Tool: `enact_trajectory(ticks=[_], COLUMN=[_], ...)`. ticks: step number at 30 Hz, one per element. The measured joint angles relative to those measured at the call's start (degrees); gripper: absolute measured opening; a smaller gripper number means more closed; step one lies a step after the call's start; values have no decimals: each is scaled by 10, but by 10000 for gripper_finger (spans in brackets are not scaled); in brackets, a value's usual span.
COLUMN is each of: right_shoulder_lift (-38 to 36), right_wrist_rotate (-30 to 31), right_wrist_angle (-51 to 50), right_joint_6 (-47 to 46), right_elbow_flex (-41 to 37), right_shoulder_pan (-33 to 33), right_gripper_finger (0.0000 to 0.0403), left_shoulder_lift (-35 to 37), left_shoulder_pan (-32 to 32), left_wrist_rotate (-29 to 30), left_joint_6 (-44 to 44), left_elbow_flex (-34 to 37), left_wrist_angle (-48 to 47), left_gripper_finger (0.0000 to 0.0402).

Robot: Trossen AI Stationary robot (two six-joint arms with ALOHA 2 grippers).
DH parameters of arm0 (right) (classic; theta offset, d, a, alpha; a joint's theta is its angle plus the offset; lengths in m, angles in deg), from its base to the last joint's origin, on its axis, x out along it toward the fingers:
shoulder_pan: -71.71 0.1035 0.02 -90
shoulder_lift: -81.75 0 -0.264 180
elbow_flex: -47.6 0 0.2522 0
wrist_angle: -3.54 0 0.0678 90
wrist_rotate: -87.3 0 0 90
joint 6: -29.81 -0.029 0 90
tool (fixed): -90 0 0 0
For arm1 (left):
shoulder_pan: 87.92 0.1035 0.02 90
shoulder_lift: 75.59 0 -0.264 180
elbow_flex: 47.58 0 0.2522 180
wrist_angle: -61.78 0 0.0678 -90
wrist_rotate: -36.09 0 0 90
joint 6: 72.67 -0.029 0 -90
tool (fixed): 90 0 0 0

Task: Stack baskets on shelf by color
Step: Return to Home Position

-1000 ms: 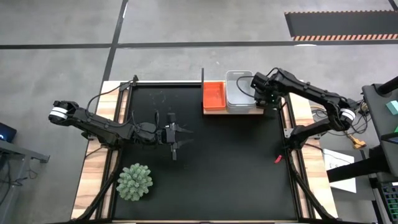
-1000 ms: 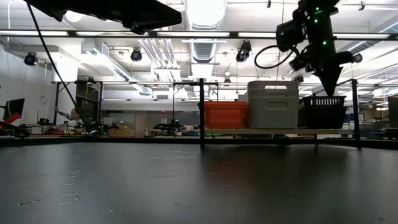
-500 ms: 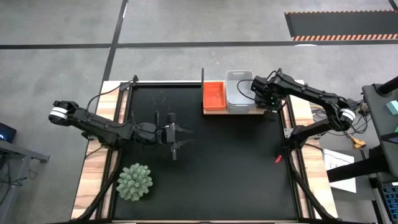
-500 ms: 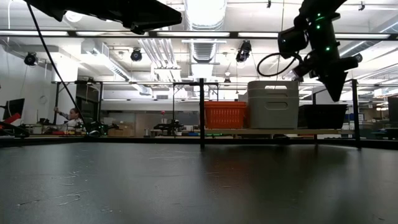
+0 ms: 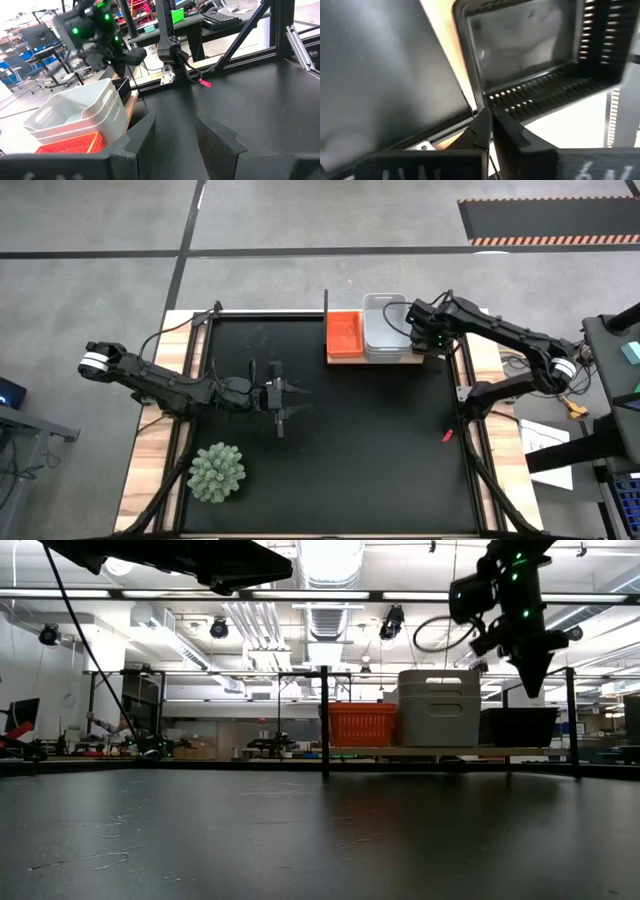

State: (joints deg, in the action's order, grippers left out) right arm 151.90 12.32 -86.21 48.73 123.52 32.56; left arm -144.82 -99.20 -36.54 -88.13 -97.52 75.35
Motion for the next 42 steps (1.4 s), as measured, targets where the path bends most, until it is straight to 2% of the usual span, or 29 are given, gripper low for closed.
enact_trajectory(ticks=[4,11,16,19,24,27,31,42], right_shoulder_lift=[-45,-175,-300,-365,-434,-461,-492,-610], right_wrist_rotate=[-9,-84,-171,-181,-180,-180,-181,-226], right_wrist_angle=[16,105,289,412,638,726,775,888], right_joint_6=[-25,-106,-170,-178,-152,-108,-54,20], right_elbow_flex=[3,-37,-150,-237,-355,-400,-439,-548], right_shoulder_pan=[0,42,139,212,309,340,347,347], right_gripper_finger=[8,8,8,8,8,8,8,8], left_shoulder_lift=[0,3,32,59,113,140,174,262], left_shoulder_pan=[0,-1,-6,-6,-6,-6,-3,-3], left_wrist_rotate=[0,0,-15,-35,-36,-36,-35,-35], left_joint_6=[0,0,0,-1,1,9,5,1], left_elbow_flex=[0,0,15,48,141,202,257,340], left_wrist_angle=[0,-29,-40,-21,92,180,260,280], left_gripper_finger=[123,123,123,123,113,95,69,15])
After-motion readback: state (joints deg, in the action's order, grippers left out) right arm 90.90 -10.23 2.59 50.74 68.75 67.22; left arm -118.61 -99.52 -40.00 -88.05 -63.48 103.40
